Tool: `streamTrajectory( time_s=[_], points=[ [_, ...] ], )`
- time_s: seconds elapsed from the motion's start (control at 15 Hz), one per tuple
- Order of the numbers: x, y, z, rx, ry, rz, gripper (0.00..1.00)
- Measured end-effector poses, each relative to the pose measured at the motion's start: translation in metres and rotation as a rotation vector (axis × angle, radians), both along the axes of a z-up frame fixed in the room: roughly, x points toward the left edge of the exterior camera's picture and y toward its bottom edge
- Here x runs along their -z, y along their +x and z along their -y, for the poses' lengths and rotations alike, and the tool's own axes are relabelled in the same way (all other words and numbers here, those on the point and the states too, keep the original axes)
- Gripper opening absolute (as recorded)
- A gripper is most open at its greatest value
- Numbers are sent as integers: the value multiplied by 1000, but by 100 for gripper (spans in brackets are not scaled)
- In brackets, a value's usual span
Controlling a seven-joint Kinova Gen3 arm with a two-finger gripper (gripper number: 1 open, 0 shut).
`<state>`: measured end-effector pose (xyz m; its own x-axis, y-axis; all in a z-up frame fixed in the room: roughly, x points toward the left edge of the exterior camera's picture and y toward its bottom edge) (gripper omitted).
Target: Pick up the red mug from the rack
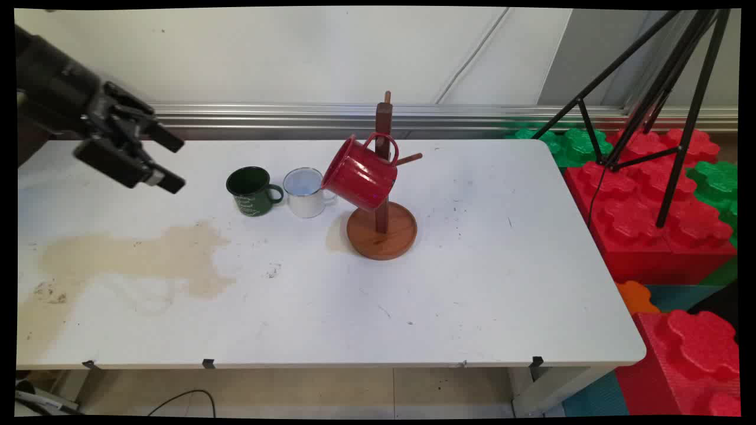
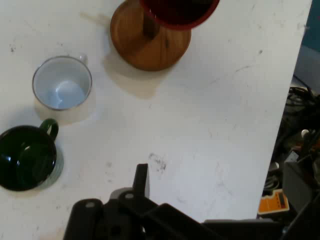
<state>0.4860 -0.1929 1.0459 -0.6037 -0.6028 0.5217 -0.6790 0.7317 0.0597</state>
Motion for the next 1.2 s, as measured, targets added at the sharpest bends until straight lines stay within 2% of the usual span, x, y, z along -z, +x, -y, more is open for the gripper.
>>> streamTrajectory(
  time_s=[0.47,1.2],
  points=[
    [9,-31,29,5,-20,-52,100],
    [35,-79,74,68,-19,-119,100]
  ],
)
